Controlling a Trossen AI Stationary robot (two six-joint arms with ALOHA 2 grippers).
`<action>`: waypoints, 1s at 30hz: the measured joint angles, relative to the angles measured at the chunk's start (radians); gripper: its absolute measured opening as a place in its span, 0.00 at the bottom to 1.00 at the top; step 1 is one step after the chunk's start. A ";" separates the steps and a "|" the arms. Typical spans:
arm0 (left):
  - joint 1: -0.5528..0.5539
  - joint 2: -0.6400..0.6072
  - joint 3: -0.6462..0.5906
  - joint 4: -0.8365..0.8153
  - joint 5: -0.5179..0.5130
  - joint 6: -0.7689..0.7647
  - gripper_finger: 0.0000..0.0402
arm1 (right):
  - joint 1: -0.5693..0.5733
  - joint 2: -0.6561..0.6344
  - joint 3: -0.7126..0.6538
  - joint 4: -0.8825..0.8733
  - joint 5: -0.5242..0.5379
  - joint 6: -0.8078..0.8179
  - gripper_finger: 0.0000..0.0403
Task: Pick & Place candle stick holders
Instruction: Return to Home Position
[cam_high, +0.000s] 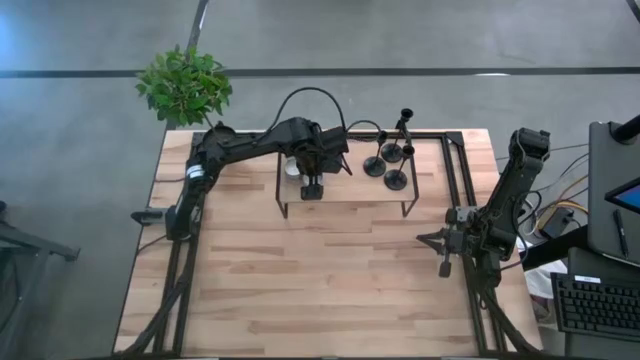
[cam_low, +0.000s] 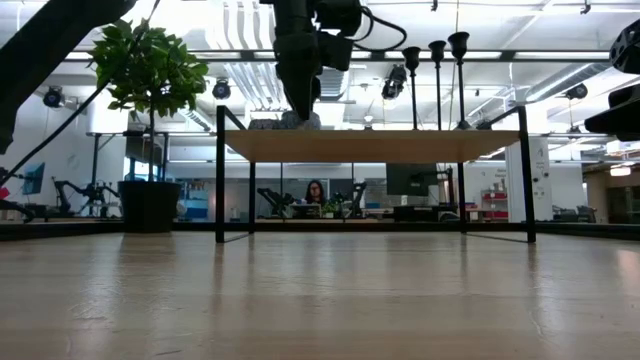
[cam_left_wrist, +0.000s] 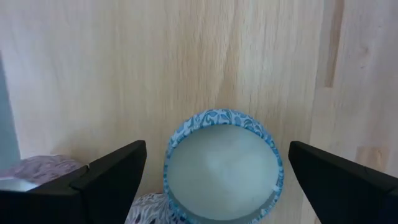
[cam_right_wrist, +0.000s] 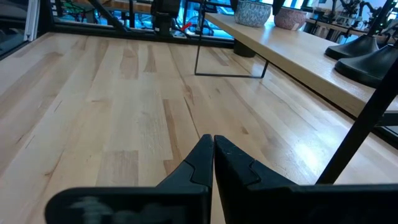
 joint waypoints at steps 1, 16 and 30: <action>0.000 0.000 0.008 -0.004 -0.001 0.000 0.99 | 0.000 0.000 0.000 0.000 0.000 0.000 0.02; -0.052 -0.077 0.163 -0.020 -0.001 0.027 0.97 | 0.000 0.000 0.000 0.000 0.000 0.000 0.02; -0.170 -0.249 0.165 0.316 0.256 -0.136 0.29 | 0.000 0.000 0.000 0.000 0.000 0.000 0.02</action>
